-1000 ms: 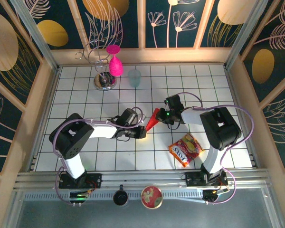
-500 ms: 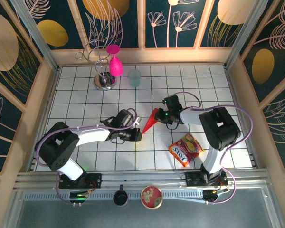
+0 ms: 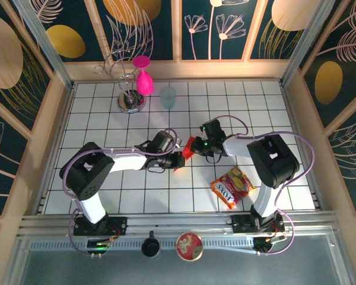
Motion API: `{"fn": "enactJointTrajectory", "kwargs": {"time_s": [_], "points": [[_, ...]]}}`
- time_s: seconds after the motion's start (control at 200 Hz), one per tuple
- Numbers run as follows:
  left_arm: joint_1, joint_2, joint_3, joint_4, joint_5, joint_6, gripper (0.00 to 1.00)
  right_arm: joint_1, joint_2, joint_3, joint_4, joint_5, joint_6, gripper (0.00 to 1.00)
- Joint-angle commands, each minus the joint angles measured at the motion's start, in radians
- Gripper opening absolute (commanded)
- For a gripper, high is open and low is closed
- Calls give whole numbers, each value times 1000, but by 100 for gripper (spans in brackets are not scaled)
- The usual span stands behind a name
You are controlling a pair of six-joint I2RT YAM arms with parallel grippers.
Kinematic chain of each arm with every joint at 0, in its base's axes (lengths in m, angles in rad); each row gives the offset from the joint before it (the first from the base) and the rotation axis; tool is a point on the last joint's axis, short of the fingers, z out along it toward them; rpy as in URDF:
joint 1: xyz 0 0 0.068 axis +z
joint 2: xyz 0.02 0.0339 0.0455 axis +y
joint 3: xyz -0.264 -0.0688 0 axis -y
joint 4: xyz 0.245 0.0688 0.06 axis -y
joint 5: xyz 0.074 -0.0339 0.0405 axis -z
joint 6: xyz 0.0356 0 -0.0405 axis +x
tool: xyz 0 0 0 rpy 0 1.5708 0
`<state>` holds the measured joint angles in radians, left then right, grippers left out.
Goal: Fold a paper plane with a square sheet of paper (pick it up from the middle)
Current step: Fold the wing for the fifth time at the center of the table.
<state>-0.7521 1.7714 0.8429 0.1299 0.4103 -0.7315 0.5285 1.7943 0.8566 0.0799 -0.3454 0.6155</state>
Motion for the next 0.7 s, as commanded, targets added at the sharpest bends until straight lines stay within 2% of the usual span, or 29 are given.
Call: {"fn": "enactJointTrajectory", "kwargs": {"time_s": [0.0,0.696], "points": [[1,22,46,8,-17,-9,0,11,28,-19,-51,-20,-8,13],[1,115,61,-75,-55,-1,0,-7,-41,38,-50,-27,-56,13]]}}
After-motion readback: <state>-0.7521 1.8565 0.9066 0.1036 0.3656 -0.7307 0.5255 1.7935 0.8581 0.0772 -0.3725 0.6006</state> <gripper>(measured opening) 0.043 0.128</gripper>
